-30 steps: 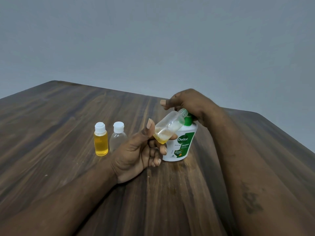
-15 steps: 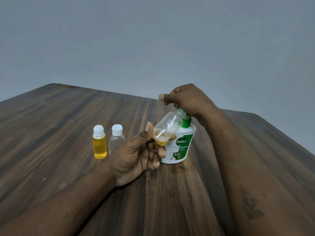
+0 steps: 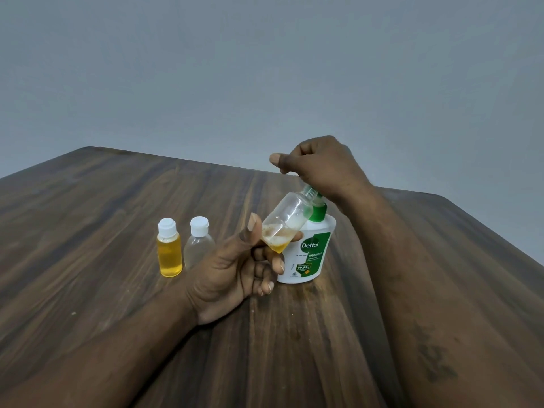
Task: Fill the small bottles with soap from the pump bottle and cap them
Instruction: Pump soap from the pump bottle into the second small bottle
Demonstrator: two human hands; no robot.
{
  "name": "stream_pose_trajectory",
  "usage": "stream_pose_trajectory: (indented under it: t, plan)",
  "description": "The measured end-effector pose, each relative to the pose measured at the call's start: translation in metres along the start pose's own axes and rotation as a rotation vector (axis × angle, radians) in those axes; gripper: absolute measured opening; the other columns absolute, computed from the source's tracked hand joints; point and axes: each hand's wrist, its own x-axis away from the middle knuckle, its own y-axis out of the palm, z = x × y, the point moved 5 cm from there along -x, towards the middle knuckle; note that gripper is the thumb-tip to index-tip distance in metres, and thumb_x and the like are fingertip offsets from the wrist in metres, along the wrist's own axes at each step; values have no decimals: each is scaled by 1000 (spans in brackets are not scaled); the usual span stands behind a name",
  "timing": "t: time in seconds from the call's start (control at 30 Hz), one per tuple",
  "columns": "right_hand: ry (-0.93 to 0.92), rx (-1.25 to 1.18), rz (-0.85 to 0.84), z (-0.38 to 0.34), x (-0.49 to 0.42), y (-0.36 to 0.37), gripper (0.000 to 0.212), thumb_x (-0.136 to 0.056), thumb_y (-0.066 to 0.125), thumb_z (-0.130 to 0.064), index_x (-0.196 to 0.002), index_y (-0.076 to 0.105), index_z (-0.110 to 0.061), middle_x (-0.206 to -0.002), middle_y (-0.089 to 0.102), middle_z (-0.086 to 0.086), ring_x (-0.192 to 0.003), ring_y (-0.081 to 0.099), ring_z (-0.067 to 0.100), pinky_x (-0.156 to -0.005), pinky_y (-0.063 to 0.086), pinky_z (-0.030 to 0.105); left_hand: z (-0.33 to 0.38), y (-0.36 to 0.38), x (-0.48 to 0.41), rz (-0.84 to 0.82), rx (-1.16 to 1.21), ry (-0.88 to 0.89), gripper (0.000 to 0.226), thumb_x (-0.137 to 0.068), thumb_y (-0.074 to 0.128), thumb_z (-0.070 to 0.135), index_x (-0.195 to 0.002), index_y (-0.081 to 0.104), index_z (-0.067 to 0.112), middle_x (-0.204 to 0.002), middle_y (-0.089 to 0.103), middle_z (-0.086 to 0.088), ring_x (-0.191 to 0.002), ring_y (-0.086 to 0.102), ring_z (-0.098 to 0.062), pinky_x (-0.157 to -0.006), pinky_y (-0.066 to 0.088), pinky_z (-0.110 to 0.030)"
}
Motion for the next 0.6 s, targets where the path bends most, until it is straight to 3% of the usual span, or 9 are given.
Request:
stream_pose_trajectory:
  t: [0.1, 0.17, 0.33, 0.5, 0.6]
  plan:
    - [110, 38, -195, 9, 1, 12, 30, -87, 79, -48, -76, 75, -21, -75, 60, -9, -76, 56, 11, -72, 43, 30, 2, -2, 1, -16, -2, -4, 106, -82, 67, 67, -140, 38, -17, -85, 55, -13, -67, 57, -16, -58, 50, -29]
    - [196, -13, -275, 15, 4, 16, 29, -85, 81, -46, -80, 71, -19, -75, 57, -7, -68, 52, 11, -65, 40, 29, 3, -3, 2, -26, -20, -16, 108, -82, 65, 66, -137, 32, -20, -86, 54, -13, -67, 58, -18, -59, 51, -31]
    - [154, -37, -214, 10, 2, 10, 40, -85, 81, -46, -81, 63, -10, -73, 57, -1, -65, 51, 14, -65, 39, 29, 2, -2, 1, -33, -20, -6, 104, -85, 62, 65, -138, 32, -19, -85, 55, -11, -66, 59, -17, -58, 51, -31]
    - [3, 15, 28, 0, -1, -3, 50, -82, 83, -50, -87, 71, -1, -76, 66, -1, -69, 59, 10, -63, 46, 28, -1, -4, -1, -11, 22, -18, 96, -90, 59, 61, -143, 35, -15, -88, 56, -12, -68, 59, -17, -59, 51, -31]
    - [49, 2, -60, 3, -2, 5, 50, -82, 84, -45, -84, 69, 2, -73, 61, 1, -69, 54, 16, -66, 45, 30, 1, -2, 1, -23, 12, -10, 101, -88, 62, 62, -140, 32, -18, -87, 54, -12, -67, 59, -16, -59, 51, -31]
